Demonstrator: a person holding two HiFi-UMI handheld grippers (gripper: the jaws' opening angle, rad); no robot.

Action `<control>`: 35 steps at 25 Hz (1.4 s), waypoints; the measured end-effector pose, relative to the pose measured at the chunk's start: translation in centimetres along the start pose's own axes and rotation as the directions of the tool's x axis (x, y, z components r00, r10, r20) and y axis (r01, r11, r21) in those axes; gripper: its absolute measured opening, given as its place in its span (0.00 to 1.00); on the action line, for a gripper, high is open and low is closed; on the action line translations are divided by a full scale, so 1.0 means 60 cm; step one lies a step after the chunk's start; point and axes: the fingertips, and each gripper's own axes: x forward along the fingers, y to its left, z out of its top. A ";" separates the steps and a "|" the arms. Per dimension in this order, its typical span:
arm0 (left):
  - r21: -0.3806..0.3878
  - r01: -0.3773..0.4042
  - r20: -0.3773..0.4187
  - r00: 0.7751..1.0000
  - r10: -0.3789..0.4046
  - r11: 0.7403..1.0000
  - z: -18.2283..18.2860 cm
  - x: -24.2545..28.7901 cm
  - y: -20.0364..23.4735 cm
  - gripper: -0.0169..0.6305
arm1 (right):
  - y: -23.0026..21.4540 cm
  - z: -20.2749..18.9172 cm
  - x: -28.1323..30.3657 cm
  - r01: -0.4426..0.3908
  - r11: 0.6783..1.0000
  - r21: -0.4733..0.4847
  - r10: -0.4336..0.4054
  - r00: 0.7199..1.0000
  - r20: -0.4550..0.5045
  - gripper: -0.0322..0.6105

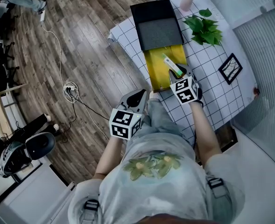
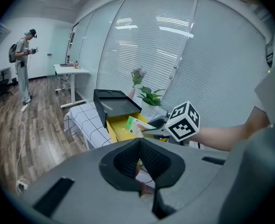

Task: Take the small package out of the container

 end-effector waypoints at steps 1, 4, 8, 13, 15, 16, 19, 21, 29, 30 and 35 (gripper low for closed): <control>-0.001 -0.001 0.001 1.000 0.001 1.000 -0.001 -0.001 0.000 0.04 | 0.001 -0.002 0.001 -0.001 1.000 -0.001 0.001 1.000 -0.003 0.26; -0.004 -0.004 0.001 1.000 0.004 1.000 -0.004 -0.004 -0.001 0.04 | 0.002 -0.006 0.002 -0.003 1.000 0.000 0.003 1.000 -0.006 0.26; -0.005 -0.006 0.001 1.000 0.006 1.000 -0.007 -0.009 -0.002 0.04 | 0.001 -0.010 0.004 -0.001 1.000 0.012 0.001 1.000 -0.009 0.26; -0.009 -0.008 0.001 1.000 0.008 1.000 -0.011 -0.014 -0.003 0.04 | 0.000 -0.009 0.005 0.007 1.000 0.010 -0.006 1.000 -0.009 0.24; -0.009 -0.008 0.002 1.000 0.008 1.000 -0.011 -0.016 -0.004 0.04 | -0.001 -0.010 0.004 0.009 1.000 0.007 -0.009 1.000 -0.013 0.23; -0.009 -0.007 0.002 1.000 0.007 1.000 -0.011 -0.017 -0.004 0.04 | -0.001 -0.010 0.004 0.010 1.000 0.006 -0.010 1.000 -0.016 0.22; -0.007 -0.006 0.002 1.000 0.006 1.000 -0.011 -0.020 -0.006 0.04 | -0.001 -0.010 0.005 0.012 1.000 0.004 -0.012 1.000 -0.021 0.20; -0.006 -0.005 0.003 1.000 0.005 1.000 -0.011 -0.021 -0.007 0.04 | -0.001 -0.011 0.005 0.014 1.000 0.001 -0.014 1.000 -0.021 0.20; 0.001 -0.004 0.007 1.000 0.004 1.000 -0.009 -0.027 -0.009 0.04 | -0.002 -0.010 0.003 0.031 0.999 -0.006 -0.031 0.999 -0.015 0.19; 0.002 -0.004 0.007 1.000 0.004 1.000 -0.009 -0.028 -0.008 0.04 | -0.003 -0.009 0.003 0.032 0.999 -0.002 -0.032 0.999 -0.016 0.19; 0.003 -0.005 0.008 1.000 0.005 1.000 -0.008 -0.029 -0.006 0.04 | -0.006 -0.009 0.001 0.039 0.999 0.010 -0.039 0.999 -0.015 0.19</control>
